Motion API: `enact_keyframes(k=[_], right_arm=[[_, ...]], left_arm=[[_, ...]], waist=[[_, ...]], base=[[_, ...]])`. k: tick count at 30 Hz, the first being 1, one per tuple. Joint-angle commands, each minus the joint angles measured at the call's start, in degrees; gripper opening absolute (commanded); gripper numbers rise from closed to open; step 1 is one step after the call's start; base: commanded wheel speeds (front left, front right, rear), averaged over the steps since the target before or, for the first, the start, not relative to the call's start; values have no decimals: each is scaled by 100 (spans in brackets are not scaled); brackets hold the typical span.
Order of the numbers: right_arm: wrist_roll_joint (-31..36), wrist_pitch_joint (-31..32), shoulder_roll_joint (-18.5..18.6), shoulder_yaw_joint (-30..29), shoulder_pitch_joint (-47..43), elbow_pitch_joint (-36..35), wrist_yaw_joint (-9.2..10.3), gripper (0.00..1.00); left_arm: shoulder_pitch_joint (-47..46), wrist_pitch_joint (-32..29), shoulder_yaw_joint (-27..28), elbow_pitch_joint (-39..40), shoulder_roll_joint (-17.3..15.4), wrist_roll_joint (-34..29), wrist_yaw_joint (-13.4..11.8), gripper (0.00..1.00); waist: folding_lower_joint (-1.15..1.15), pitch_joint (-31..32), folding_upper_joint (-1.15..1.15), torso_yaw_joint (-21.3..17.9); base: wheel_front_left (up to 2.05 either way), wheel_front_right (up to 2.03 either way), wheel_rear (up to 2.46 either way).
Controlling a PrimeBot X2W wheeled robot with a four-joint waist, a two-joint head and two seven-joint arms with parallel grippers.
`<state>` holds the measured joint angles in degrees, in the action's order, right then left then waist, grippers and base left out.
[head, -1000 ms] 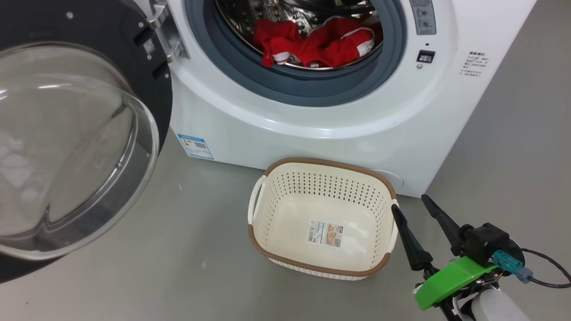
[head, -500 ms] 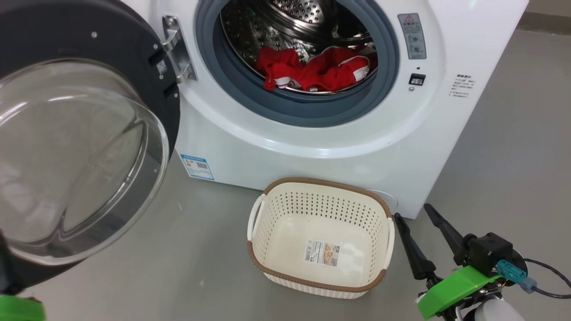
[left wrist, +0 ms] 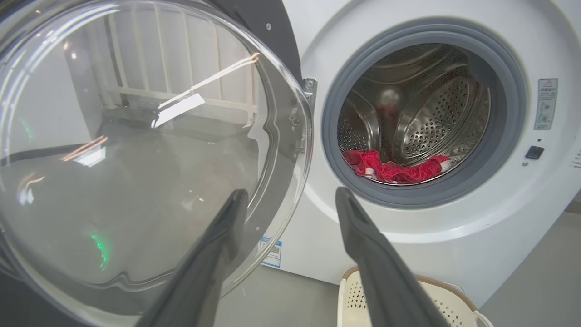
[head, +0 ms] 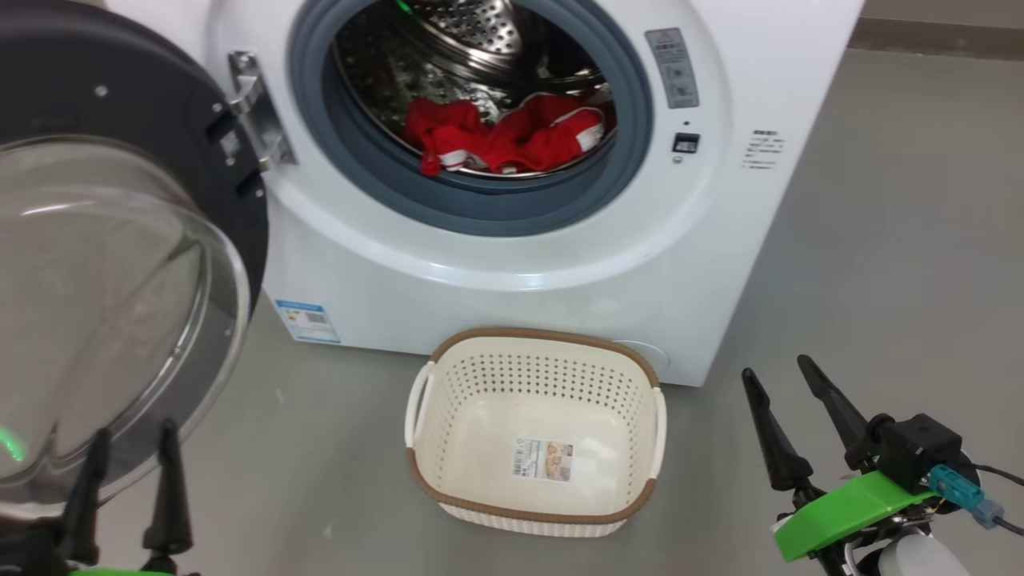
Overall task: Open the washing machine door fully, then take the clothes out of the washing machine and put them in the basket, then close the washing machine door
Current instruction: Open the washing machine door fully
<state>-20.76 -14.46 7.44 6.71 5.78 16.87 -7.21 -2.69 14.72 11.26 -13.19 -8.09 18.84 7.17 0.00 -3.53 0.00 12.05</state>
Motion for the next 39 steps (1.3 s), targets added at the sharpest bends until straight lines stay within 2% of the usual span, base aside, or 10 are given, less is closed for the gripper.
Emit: enact_keyframes(k=[1, 7, 21, 30, 39], right_arm=[[15, -54, 55, 65, -4, -178, -28, 100], [42, -54, 43, -107, -35, -258, -28, 100], [80, -54, 14, -359, -126, -402, -28, 100], [98, -54, -20, -448, -153, -462, -28, 100], [117, -54, -57, -451, -171, -468, -28, 100]], left_arm=[[-41, 28, 65, 238, -200, 40, 31, 100], [19, 28, -407, 479, -278, 222, 31, 100], [151, 28, -1015, 853, -407, 610, 32, 100], [118, 28, -1133, 807, -497, 768, 32, 100], [112, 28, -1162, 797, -546, 844, 32, 100]], waist=[[0, -31, 0, -198], [0, -111, 0, -559], [0, -198, 0, -1280], [0, -229, 0, -1465], [0, -208, 0, -1469]], base=[[0, 0, 0], [0, 0, 0], [0, 0, 0], [0, 0, 0], [0, 0, 0]])
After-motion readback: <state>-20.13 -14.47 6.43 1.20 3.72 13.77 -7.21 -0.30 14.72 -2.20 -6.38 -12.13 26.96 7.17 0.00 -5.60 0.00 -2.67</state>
